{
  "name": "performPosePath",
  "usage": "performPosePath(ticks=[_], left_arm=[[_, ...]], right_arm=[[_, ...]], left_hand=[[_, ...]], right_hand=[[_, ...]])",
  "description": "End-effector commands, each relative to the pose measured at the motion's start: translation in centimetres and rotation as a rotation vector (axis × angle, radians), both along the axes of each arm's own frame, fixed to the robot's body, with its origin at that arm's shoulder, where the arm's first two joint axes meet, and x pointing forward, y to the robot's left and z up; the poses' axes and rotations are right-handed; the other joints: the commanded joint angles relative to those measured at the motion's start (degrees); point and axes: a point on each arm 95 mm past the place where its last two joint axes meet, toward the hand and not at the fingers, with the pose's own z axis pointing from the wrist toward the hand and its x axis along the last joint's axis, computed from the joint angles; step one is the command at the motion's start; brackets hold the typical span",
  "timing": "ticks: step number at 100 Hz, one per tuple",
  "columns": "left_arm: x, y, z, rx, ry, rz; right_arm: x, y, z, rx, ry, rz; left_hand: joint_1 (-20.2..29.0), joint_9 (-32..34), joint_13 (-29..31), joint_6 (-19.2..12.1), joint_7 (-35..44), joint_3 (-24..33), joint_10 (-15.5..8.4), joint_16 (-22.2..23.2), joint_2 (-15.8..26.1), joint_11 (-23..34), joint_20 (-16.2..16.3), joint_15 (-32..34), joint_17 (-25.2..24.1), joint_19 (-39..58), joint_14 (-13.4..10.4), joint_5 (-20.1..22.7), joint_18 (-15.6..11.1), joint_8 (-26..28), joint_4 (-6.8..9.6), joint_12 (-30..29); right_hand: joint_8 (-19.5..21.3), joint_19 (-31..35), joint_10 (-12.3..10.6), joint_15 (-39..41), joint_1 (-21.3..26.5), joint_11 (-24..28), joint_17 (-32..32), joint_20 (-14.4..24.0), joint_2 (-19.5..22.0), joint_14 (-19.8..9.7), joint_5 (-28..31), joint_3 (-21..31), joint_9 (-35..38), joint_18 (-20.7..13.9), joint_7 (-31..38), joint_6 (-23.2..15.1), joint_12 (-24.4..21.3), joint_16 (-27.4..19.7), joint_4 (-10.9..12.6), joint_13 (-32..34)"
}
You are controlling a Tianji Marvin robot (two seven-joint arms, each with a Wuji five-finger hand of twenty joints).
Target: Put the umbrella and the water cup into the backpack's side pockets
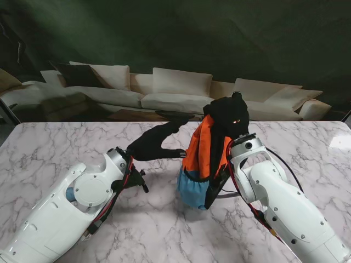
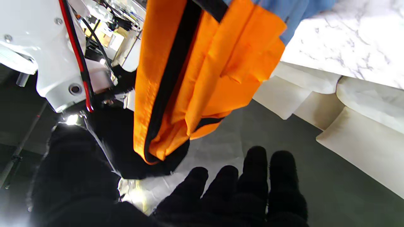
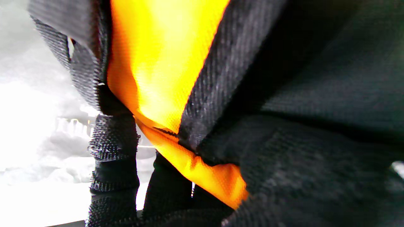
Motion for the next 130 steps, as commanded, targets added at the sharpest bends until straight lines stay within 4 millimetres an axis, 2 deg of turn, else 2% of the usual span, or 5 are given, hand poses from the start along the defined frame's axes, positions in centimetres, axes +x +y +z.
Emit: performPosePath(ticks=[1,59,91,112,130], left_arm=[[-0.1,-0.8,0.0,0.008,0.019,-0.024],[0.6,-4.1,-1.3,0.062,0.083,0.024],[1.6,-4.6,-2.2,0.087,0.130,0.057],[2.1,-4.9,-2.6,0.075,0.127,0.106],[2.4,-4.9,-2.7,0.047,0.113,0.143]], right_arm=[[0.2,0.2,0.2,0.007,-0.004,-0.006],[0.7,1.2,-0.7,0.001,0.035,0.015],[0.0,1.5,-0.9,0.020,0.042,0.039],[-0.6,1.9,-1.1,0.037,0.052,0.057],[-1.1,2.1,-1.3,0.050,0.069,0.077]], left_hand=[[-2.46,-2.61,-2.05,2.00,-0.37,-0.46,0.96,-0.97,-1.55,-0.60,-1.15,-1.31,-1.08,-2.06,0.38,-1.97,0.41,-0.79,-1.29,-0.79],[-3.93,-3.30,-2.67,3.86,-1.84,0.07,1.68,-1.23,-5.16,0.25,-1.13,-0.34,-0.79,-2.51,1.12,-7.44,-0.15,-0.43,-1.42,0.77],[9.07,6.48,4.26,4.63,-0.20,1.10,1.21,0.58,-7.55,2.06,-1.14,3.37,3.57,4.33,0.66,-5.89,-0.50,1.23,-0.22,4.10],[23.88,19.83,15.14,2.27,2.35,2.97,-5.55,1.60,-4.93,6.71,-0.63,7.18,10.89,14.32,-3.29,2.16,-2.51,1.22,0.99,6.62],[34.74,32.32,27.19,-7.25,13.68,6.47,-12.97,4.27,-3.00,15.35,0.04,12.82,17.50,22.10,-7.39,17.74,-4.71,8.06,1.49,10.86]], right_hand=[[-1.00,-0.07,8.32,31.11,-16.83,29.11,-0.41,0.48,20.72,4.23,1.09,-36.74,11.86,-1.55,3.16,9.86,3.62,3.12,-7.17,13.23],[-3.16,-0.45,8.37,29.88,-16.19,28.08,-0.92,0.59,20.61,4.31,-0.37,-36.93,11.88,-1.57,3.94,9.80,3.09,2.72,-7.50,13.24],[-3.66,-0.59,8.36,29.48,-15.85,27.74,-1.08,0.62,21.18,4.38,-0.97,-37.06,11.88,-1.58,4.03,10.00,2.92,2.60,-7.52,13.26],[-3.88,-0.66,8.37,29.39,-15.57,27.68,-1.16,0.64,21.33,4.38,-1.29,-37.17,11.90,-1.57,4.08,10.16,2.87,2.60,-7.55,13.27],[-4.46,-1.20,8.66,27.14,-15.76,25.19,-1.81,0.58,22.03,4.83,-2.45,-37.71,11.90,-1.55,3.76,9.88,1.76,1.73,-7.60,13.20]])
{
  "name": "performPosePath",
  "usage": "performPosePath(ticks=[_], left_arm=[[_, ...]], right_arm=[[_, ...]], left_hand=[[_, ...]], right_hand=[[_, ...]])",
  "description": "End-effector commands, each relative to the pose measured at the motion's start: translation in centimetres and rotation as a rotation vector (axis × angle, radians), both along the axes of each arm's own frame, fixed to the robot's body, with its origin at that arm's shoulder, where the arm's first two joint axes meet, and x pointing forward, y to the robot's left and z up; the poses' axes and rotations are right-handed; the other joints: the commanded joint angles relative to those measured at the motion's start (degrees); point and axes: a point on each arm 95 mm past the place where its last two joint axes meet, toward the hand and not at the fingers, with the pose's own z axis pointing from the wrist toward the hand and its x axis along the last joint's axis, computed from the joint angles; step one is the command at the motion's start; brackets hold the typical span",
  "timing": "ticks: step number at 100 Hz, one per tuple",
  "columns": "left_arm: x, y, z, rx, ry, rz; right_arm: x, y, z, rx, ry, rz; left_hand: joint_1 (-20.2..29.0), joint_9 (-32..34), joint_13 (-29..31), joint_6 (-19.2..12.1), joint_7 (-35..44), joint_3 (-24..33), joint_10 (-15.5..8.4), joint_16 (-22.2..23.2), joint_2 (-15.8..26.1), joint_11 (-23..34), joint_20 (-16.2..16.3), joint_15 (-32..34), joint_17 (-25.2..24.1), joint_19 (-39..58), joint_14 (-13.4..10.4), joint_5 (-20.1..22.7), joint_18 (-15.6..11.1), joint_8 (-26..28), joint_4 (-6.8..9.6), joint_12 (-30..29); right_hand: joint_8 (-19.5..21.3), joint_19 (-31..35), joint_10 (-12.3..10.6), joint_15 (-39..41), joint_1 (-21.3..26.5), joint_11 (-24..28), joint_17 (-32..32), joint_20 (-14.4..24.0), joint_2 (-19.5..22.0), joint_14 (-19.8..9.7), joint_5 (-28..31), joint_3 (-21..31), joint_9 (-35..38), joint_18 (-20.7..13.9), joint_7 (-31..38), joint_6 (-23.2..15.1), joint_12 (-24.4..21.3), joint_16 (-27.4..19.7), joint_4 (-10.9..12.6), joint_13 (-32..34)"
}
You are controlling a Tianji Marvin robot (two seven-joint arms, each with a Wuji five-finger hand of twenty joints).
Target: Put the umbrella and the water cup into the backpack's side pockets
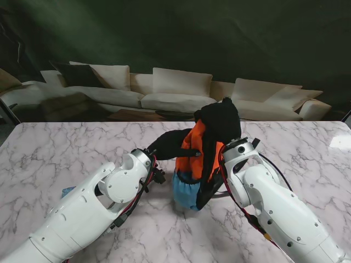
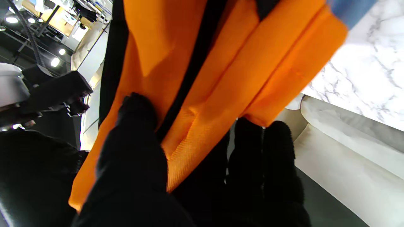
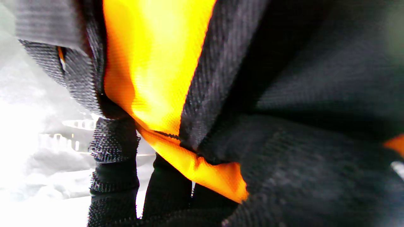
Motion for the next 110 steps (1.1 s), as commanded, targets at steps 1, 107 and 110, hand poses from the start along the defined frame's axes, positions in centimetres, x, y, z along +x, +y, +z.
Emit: performPosePath(ticks=[1,107,110], left_arm=[[0.3,-0.1,0.0,0.000,0.002,0.012],[0.9,2.3,-0.3,0.018,-0.018,-0.019],[0.9,2.4,-0.3,0.019,-0.019,-0.021]], right_arm=[[-0.5,0.3,-0.4,0.009,0.018,0.017],[-3.7,-8.5,4.2,0.009,0.150,0.166],[-3.5,-9.0,4.1,0.005,0.161,0.163]], left_hand=[[8.03,5.26,4.08,-4.60,5.49,6.91,-3.98,1.40,3.81,1.33,0.79,2.72,1.65,3.50,-2.63,5.09,-2.69,5.67,2.00,3.45],[11.35,12.81,9.44,-18.48,32.47,11.63,-8.20,4.75,1.62,2.79,0.16,7.12,6.47,8.13,-4.01,11.72,-4.61,13.65,1.14,10.93],[11.36,12.79,9.40,-18.39,32.51,11.63,-8.19,4.76,1.60,2.73,0.15,7.07,6.43,8.09,-3.92,11.77,-4.52,13.67,1.12,10.92]], right_hand=[[-0.98,-1.54,8.69,26.73,-15.73,24.72,-0.75,-0.44,21.52,4.88,-1.25,-37.78,11.89,-1.55,2.51,9.88,3.15,2.24,-7.62,13.18],[4.33,-30.63,20.32,-24.90,-23.24,-18.77,-29.99,-9.53,16.83,11.73,-54.32,-38.17,-59.34,-1.75,-37.70,21.69,-18.18,-19.04,-3.62,-38.59],[5.08,-31.16,20.19,-25.14,-22.81,-18.72,-30.19,-9.95,16.08,11.67,-54.31,-36.87,-58.95,-2.01,-37.33,22.21,-18.18,-19.32,-3.40,-38.82]])
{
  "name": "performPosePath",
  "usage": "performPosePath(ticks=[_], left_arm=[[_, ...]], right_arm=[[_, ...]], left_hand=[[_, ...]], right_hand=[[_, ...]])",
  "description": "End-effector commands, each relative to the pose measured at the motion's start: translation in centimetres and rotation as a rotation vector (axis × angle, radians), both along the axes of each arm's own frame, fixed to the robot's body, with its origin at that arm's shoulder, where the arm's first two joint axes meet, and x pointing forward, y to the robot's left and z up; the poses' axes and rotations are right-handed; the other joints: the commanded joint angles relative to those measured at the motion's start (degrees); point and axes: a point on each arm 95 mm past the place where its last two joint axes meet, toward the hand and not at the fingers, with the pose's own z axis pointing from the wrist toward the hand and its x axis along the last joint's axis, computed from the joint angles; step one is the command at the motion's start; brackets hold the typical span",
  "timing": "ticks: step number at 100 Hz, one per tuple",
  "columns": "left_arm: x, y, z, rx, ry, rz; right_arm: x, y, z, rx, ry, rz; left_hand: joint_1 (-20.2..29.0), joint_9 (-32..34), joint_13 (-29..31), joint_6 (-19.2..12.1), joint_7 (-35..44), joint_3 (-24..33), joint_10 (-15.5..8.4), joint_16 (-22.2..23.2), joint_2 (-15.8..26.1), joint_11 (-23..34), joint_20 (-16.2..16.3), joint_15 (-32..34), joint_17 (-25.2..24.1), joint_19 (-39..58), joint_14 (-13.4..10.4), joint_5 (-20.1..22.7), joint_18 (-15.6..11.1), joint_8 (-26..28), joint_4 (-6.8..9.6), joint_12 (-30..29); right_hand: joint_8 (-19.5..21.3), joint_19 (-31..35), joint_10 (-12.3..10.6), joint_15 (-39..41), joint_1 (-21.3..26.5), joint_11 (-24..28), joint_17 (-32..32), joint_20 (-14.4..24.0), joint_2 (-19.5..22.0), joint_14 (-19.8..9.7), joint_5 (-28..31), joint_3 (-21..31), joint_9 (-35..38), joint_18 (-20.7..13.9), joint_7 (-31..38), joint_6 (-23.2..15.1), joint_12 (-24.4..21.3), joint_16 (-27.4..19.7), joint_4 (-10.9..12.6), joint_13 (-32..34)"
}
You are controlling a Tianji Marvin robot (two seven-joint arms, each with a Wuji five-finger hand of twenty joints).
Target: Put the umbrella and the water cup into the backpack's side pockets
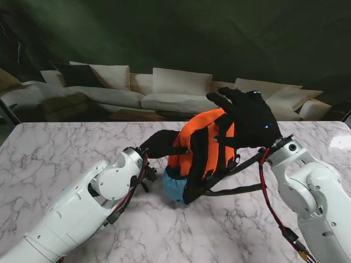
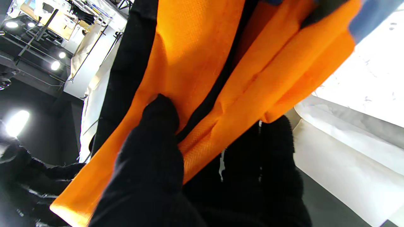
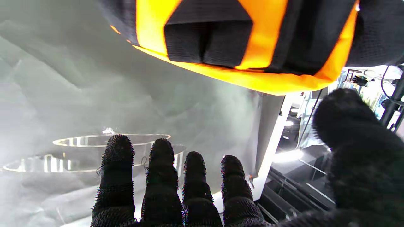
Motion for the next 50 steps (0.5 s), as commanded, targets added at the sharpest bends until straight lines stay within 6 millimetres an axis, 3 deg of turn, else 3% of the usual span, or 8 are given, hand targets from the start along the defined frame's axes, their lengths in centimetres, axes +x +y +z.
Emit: performPosePath(ticks=[1,18,35,50], left_arm=[[-0.2,0.0,0.2,0.007,-0.003,-0.014],[-0.5,0.2,0.2,0.014,-0.014,-0.027],[-0.9,0.3,0.3,0.018,-0.022,-0.047],[-0.9,0.4,0.3,0.021,-0.025,-0.050]], right_arm=[[0.5,-1.2,-0.2,-0.009,0.003,-0.022],[2.4,-2.7,-1.2,-0.031,0.072,-0.032],[4.5,-2.8,-2.0,-0.047,0.144,-0.011],[6.0,-2.0,-2.8,-0.050,0.196,0.027]], left_hand=[[5.51,1.31,0.81,-5.00,2.92,6.67,-1.92,1.55,3.14,0.06,0.12,2.79,0.18,2.31,-1.02,1.12,-2.95,1.05,2.31,0.61],[5.51,1.25,0.71,-4.97,2.84,6.87,-1.96,1.57,3.11,-0.17,0.12,2.60,0.07,2.21,-0.92,1.07,-2.86,1.06,2.26,0.53],[5.51,1.20,0.72,-4.95,2.76,6.94,-1.93,1.61,3.11,-0.26,0.13,2.48,0.00,2.10,-0.89,1.04,-2.84,1.13,2.18,0.52],[5.51,1.26,0.73,-4.95,2.69,7.06,-1.90,1.63,3.15,-0.28,0.17,2.39,-0.05,2.06,-0.91,1.10,-2.71,1.18,2.19,0.52]], right_hand=[[0.30,-2.17,0.84,-2.19,1.14,-1.58,-1.46,-1.47,-2.40,0.86,-2.28,3.30,-2.03,-1.87,-0.95,3.28,-0.60,-1.71,-1.01,-2.71],[3.69,-2.74,0.77,-2.08,2.74,-0.63,-1.52,-2.47,-4.46,0.39,-2.17,9.39,-2.33,-2.35,0.98,3.01,-0.16,-2.12,-0.57,-2.75],[3.38,-3.08,-0.72,-2.25,2.92,-1.40,-1.64,-3.02,-4.99,-0.20,-5.69,10.34,-2.48,-2.53,-2.98,-1.07,-0.57,-2.23,-1.28,-2.63],[2.29,-3.03,-2.91,-2.03,3.29,-2.59,-1.41,-3.13,-5.24,-0.93,-5.02,10.34,-2.04,-2.50,-6.87,-4.36,-1.08,-2.05,-1.33,-1.55]])
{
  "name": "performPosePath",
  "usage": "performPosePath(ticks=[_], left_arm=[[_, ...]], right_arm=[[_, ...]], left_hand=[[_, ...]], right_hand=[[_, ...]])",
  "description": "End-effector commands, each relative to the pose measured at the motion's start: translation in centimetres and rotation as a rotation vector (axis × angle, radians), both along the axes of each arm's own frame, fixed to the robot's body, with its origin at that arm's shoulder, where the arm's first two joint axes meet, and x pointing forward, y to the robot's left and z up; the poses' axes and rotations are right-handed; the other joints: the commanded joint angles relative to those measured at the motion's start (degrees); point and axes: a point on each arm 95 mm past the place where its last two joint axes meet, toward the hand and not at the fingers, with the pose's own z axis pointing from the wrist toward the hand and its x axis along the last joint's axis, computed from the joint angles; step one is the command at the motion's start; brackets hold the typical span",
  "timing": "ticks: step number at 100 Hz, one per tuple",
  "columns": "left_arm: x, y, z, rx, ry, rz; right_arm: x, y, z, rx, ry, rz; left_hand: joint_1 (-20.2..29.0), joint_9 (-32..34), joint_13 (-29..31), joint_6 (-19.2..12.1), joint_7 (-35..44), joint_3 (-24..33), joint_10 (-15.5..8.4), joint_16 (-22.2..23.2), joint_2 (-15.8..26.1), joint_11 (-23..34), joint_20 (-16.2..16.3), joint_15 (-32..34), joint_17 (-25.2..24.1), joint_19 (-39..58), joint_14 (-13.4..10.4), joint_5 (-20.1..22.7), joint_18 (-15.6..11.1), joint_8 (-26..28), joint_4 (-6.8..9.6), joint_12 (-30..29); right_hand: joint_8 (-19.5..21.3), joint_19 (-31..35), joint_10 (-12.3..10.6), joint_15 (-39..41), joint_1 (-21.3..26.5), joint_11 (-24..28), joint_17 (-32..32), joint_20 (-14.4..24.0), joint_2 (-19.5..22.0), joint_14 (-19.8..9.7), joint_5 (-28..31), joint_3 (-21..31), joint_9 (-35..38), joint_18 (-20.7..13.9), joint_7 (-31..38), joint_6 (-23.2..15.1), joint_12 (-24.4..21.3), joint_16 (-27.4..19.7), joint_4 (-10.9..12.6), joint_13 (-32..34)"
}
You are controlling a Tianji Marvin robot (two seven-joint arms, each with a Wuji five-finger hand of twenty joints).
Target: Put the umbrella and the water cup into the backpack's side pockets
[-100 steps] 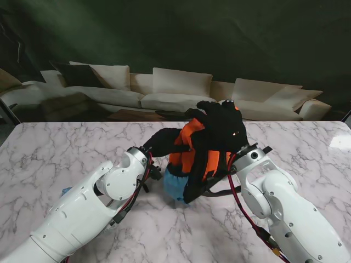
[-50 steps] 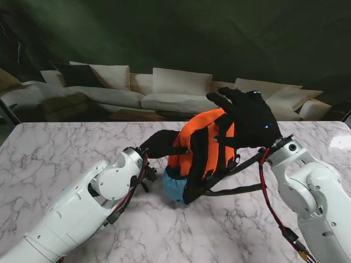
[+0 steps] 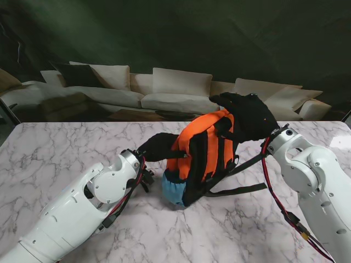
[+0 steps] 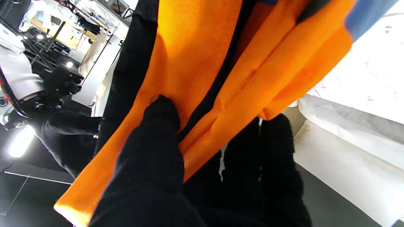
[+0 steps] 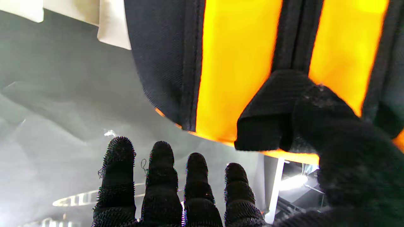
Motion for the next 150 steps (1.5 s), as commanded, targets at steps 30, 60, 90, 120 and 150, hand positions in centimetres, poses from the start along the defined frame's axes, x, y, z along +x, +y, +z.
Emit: performPosePath(ticks=[30,60,90,120,150], left_arm=[[0.0,-0.1,0.3,0.001,0.004,-0.022],[0.0,0.0,0.4,0.006,0.002,-0.016],[0.1,0.3,0.9,-0.007,-0.007,-0.014],[0.6,1.3,0.5,0.023,0.032,-0.050],[1.5,3.4,-0.7,0.128,0.031,-0.048]], right_arm=[[1.5,1.7,-1.9,0.016,0.139,0.127],[0.6,2.5,-2.6,0.099,0.222,0.200],[-2.3,3.7,-1.4,0.213,0.271,0.254],[-5.3,4.8,-0.6,0.185,0.251,0.267],[-4.9,3.9,-3.0,0.185,0.283,0.214]], left_hand=[[5.50,1.19,0.67,-5.01,2.58,6.30,-1.99,1.58,3.19,-0.37,0.27,2.25,-0.10,2.01,-0.85,1.16,-2.72,1.29,2.12,0.50],[5.50,0.98,0.50,-5.03,2.39,6.24,-2.13,1.57,3.28,-0.49,0.32,2.07,-0.27,1.89,-0.92,0.98,-2.77,1.34,2.08,0.45],[5.50,0.09,-0.43,-5.16,2.01,6.24,-2.44,1.28,3.92,-0.90,0.19,1.31,-0.86,1.24,-1.03,0.47,-2.96,1.34,2.05,0.09],[5.41,-13.31,-11.49,-5.15,-10.12,-0.40,0.19,-2.14,7.96,-3.40,0.04,-6.66,-10.58,-6.97,0.26,-2.70,-1.36,-3.79,2.53,-9.56],[-19.25,-24.54,-21.87,1.47,-27.26,-5.12,5.48,-4.45,6.77,-8.22,-0.49,-10.84,-17.59,-16.14,3.24,-9.56,-0.59,-8.80,1.46,-12.99]], right_hand=[[7.10,1.13,-13.22,1.49,4.72,1.98,4.51,0.43,-2.70,-7.80,7.70,9.46,17.37,-0.98,11.86,-14.30,1.96,1.10,-2.32,10.82],[-3.08,16.41,-15.07,15.21,16.39,5.97,23.43,9.65,0.49,-12.49,29.32,5.34,53.37,-1.39,41.92,-23.89,18.57,15.54,-11.00,37.95],[-9.77,32.17,-5.26,32.03,22.23,19.79,36.51,13.49,5.01,-2.41,39.60,3.90,59.16,2.02,47.28,-15.87,22.36,23.56,-10.62,50.10],[-8.96,37.60,-4.72,43.49,21.46,22.57,41.44,13.36,5.05,-1.87,40.49,5.42,61.80,2.09,47.33,-13.71,23.39,24.42,-10.37,50.29],[-7.53,37.14,-5.22,41.65,21.46,22.65,39.64,12.82,5.21,-1.45,40.07,5.24,60.81,1.89,47.37,-14.56,23.49,22.27,-9.98,50.05]])
